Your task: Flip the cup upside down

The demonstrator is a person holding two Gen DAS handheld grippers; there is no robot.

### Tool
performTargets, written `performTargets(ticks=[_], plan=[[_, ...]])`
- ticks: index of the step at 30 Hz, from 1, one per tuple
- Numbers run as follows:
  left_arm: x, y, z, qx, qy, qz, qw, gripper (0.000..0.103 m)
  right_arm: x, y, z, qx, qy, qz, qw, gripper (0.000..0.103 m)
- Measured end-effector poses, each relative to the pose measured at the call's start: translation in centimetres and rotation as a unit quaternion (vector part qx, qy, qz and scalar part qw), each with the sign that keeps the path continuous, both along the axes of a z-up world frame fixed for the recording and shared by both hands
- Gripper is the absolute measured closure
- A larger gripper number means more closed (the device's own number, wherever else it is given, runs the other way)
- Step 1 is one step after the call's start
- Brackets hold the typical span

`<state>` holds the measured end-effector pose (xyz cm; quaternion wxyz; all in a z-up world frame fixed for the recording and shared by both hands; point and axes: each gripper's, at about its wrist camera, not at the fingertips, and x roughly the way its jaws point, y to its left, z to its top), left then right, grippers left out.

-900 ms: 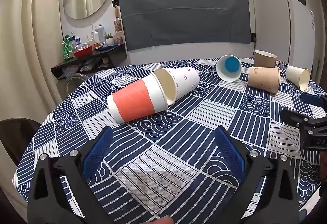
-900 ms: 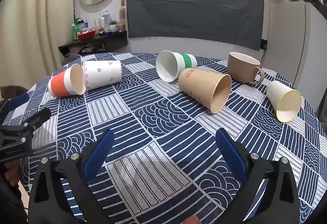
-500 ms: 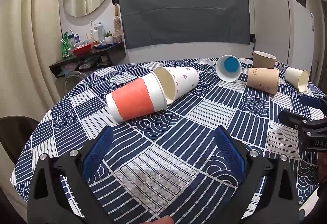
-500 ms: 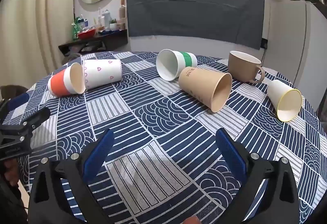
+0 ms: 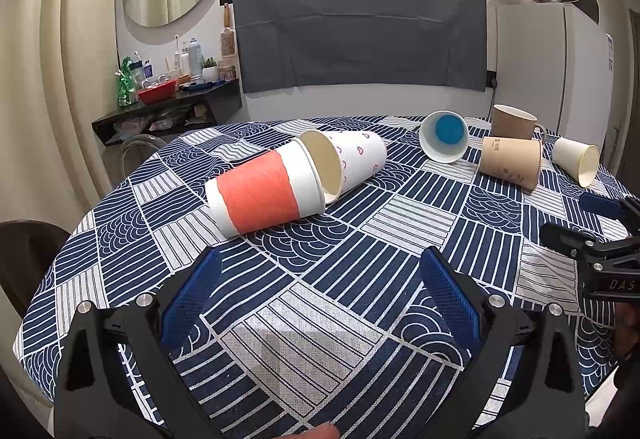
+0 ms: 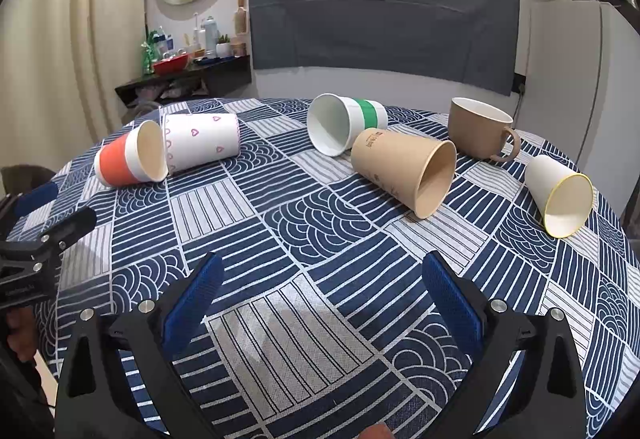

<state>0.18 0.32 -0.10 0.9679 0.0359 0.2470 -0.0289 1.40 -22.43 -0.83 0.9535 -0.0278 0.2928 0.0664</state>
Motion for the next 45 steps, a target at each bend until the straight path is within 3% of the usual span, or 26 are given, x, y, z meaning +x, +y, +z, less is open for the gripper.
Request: performTargets(ticks=[45], plan=[[-0.24,0.01,0.19,-0.005,-0.005,-0.017,0.9998,0.006,0.26,0.22,-0.24,-0.006,0.009,0.002,1.000,0.008]])
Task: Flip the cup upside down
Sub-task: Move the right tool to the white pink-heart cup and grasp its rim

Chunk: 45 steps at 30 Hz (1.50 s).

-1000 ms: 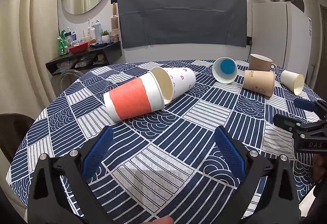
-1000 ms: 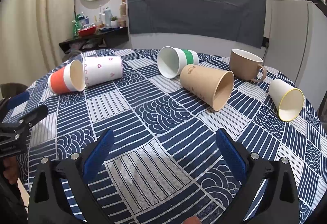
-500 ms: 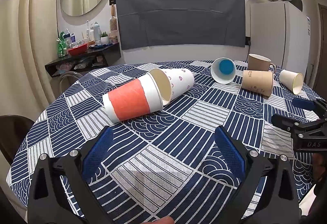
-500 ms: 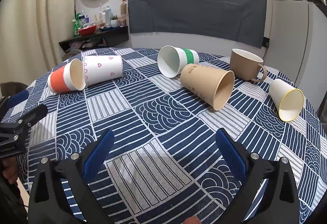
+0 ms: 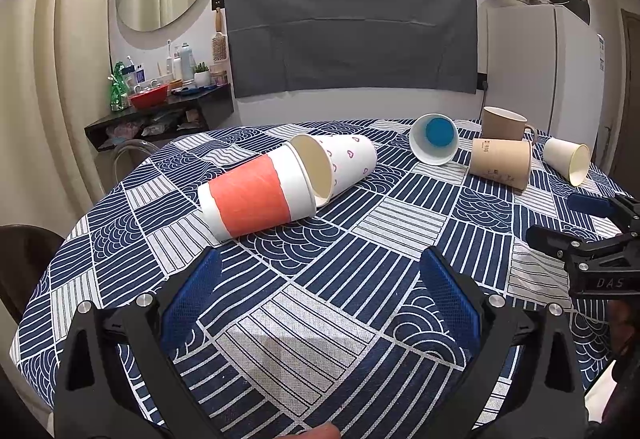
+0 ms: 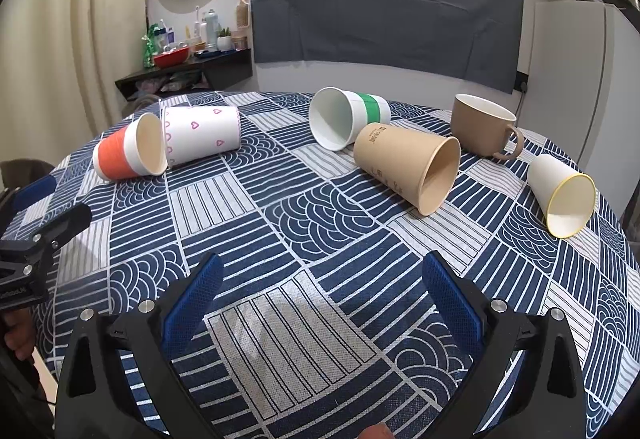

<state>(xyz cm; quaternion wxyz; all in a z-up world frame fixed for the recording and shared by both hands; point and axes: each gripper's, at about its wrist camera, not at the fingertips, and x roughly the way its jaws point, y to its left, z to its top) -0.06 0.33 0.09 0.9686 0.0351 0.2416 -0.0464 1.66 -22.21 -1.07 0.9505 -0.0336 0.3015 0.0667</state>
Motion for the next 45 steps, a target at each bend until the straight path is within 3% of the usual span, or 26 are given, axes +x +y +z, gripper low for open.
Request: performTargets(ticks=[19,27,33,45], plan=[[-0.4,0.5,0.0,-0.005,-0.016,0.020,0.9997,0.006,0.5,0.5,0.0,-0.011,0.012,0.002,1.000,0.008],[-0.6,1.1,0.1,-0.023,-0.022,0.023,0.9992,0.006,2.8,1.3,0.1,-0.001,0.063,0.015,0.998,0.008],[-0.4,2.2,0.1,-0.056,-0.013,0.043,0.9974,0.006,5.6,4.9,2.9,-0.025,0.068,0.058,0.996,0.008],[-0.4,2.9,-0.1,-0.057,-0.016,0.093,0.9939,0.006,11.3,12.2,4.7,-0.073,0.056,0.088,0.992,0.009]])
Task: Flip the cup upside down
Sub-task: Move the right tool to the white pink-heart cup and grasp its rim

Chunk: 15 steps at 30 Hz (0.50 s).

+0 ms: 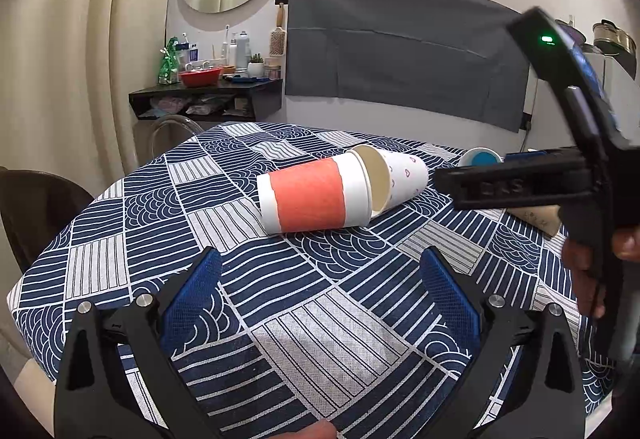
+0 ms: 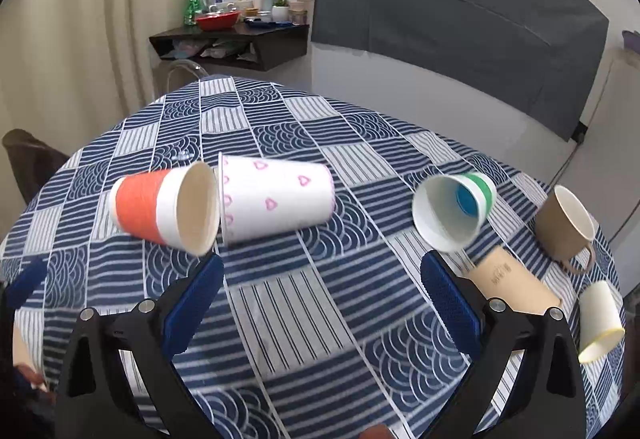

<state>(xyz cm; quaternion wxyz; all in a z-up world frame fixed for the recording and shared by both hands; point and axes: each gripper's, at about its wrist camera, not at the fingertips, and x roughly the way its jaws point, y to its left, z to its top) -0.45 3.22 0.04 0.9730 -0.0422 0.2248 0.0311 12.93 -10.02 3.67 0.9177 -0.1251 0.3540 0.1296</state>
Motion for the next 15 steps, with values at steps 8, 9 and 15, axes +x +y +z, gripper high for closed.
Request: performTargets(ticks=[8,9,15], plan=[[-0.4,-0.8,0.3,0.023,-0.018,-0.016,0.9995,0.006,2.0,3.0,-0.8,-0.027,-0.006,0.009,1.000,0.009],[-0.5,-0.9,0.3,0.025,-0.018,-0.017,0.9994,0.006,2.2,3.3,-1.0,-0.028,-0.005,0.011,1.000,0.009],[-0.8,-0.7,0.4,0.018,-0.029,-0.031,0.9989,0.006,3.6,4.4,-1.7,-0.027,0.001,0.002,1.000,0.009]])
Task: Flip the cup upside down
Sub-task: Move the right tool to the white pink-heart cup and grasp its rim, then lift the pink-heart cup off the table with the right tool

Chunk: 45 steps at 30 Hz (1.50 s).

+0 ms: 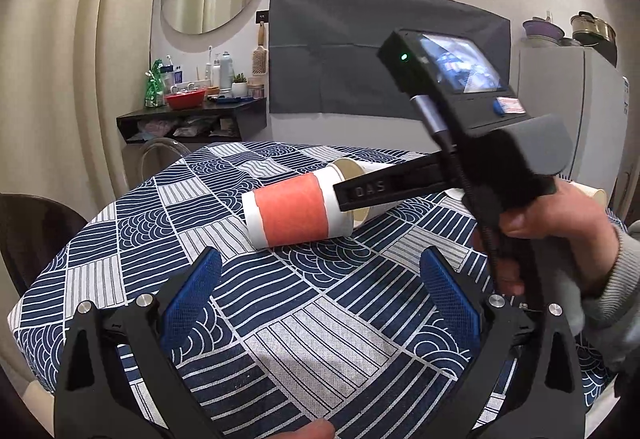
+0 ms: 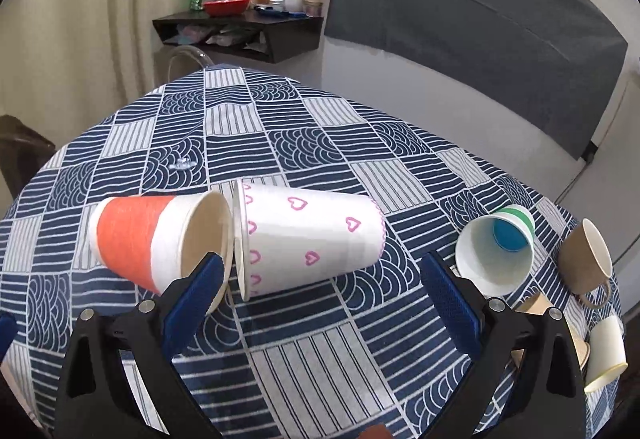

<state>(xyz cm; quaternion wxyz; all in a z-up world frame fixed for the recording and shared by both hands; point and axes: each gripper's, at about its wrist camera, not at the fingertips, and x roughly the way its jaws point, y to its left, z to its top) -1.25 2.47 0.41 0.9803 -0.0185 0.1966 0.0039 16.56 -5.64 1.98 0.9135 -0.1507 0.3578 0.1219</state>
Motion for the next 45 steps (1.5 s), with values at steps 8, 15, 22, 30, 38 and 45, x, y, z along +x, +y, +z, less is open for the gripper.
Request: performTargets(ticks=[8,15,22,30,38,45], plan=[[0.1,0.3,0.0,-0.010,-0.001,-0.013,0.9999,0.006,0.8,-0.6,-0.8,-0.023,-0.004,-0.037,0.999,0.033],[0.1,0.5,-0.1,-0.013,0.001,-0.012,0.9998,0.006,0.8,-2.3,-1.7,-0.029,0.005,-0.056,0.998,0.068],[0.4,0.6,-0.2,-0.016,0.009,-0.010,0.9998,0.006,-0.1,-3.5,-2.1,-0.037,0.009,-0.066,0.997,0.094],[0.7,0.9,-0.3,-0.024,0.018,-0.001,0.9995,0.006,-2.3,-5.1,-1.9,-0.050,0.004,-0.062,0.997,0.099],[1.1,1.0,-0.4,-0.028,0.030,0.001,0.9991,0.006,-5.6,-6.5,-1.8,-0.050,0.005,-0.047,0.998,0.099],[1.1,0.6,-0.5,-0.018,0.036,0.005,0.9992,0.006,-9.2,-7.9,-1.9,-0.052,-0.005,-0.037,0.998,0.099]])
